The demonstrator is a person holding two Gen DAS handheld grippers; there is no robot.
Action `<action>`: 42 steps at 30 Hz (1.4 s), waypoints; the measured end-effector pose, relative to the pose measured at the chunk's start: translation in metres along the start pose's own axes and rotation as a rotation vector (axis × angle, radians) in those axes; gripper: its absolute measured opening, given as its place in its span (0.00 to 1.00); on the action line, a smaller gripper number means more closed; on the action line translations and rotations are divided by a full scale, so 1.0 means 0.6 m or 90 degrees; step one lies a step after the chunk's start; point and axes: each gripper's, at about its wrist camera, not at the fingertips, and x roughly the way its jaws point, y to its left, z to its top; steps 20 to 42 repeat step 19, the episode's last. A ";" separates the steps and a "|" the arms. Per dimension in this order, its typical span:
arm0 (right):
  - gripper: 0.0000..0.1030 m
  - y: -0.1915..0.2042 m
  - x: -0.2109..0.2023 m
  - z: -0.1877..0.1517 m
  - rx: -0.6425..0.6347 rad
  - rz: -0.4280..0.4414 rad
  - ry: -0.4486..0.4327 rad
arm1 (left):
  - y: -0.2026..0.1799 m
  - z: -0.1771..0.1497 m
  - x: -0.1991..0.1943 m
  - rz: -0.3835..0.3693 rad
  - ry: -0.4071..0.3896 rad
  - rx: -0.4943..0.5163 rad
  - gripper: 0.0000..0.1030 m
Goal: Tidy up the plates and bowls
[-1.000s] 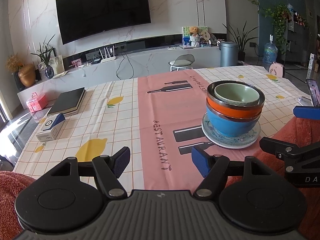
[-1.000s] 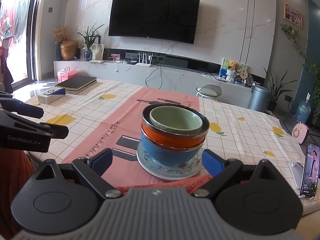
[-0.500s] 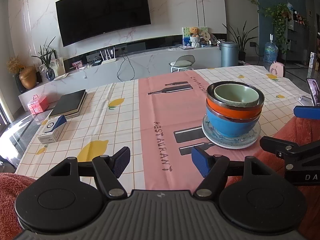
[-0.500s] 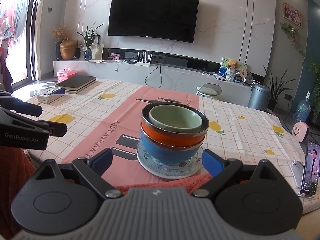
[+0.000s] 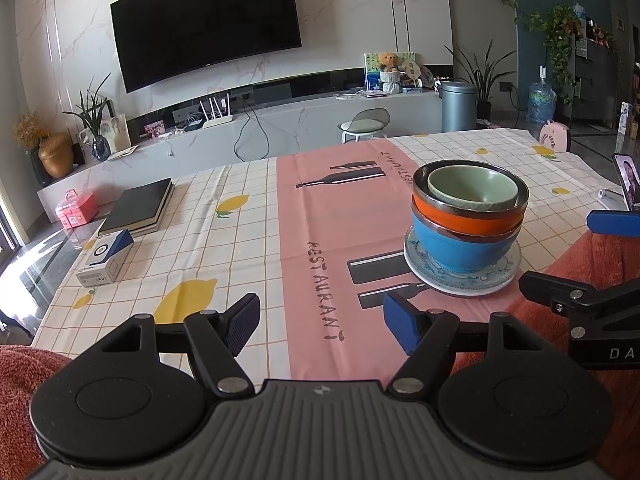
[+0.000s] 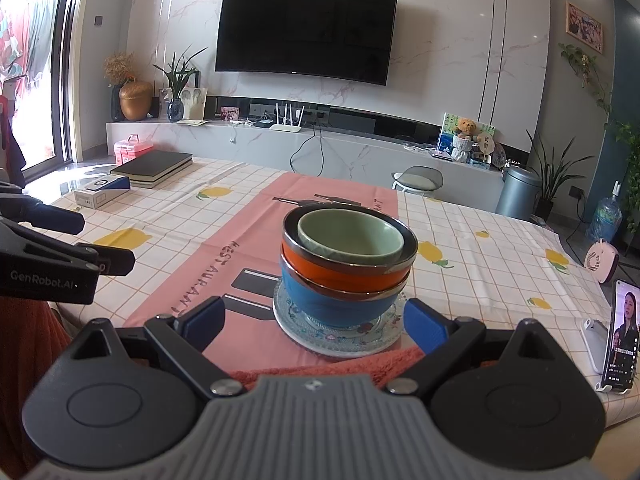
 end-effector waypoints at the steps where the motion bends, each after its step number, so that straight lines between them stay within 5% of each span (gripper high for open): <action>1: 0.91 0.000 0.000 0.000 0.000 0.000 0.001 | 0.000 0.000 0.000 0.000 0.000 0.000 0.81; 42: 0.91 0.002 0.003 -0.001 -0.005 -0.001 0.004 | 0.003 -0.002 0.001 -0.003 0.008 -0.005 0.81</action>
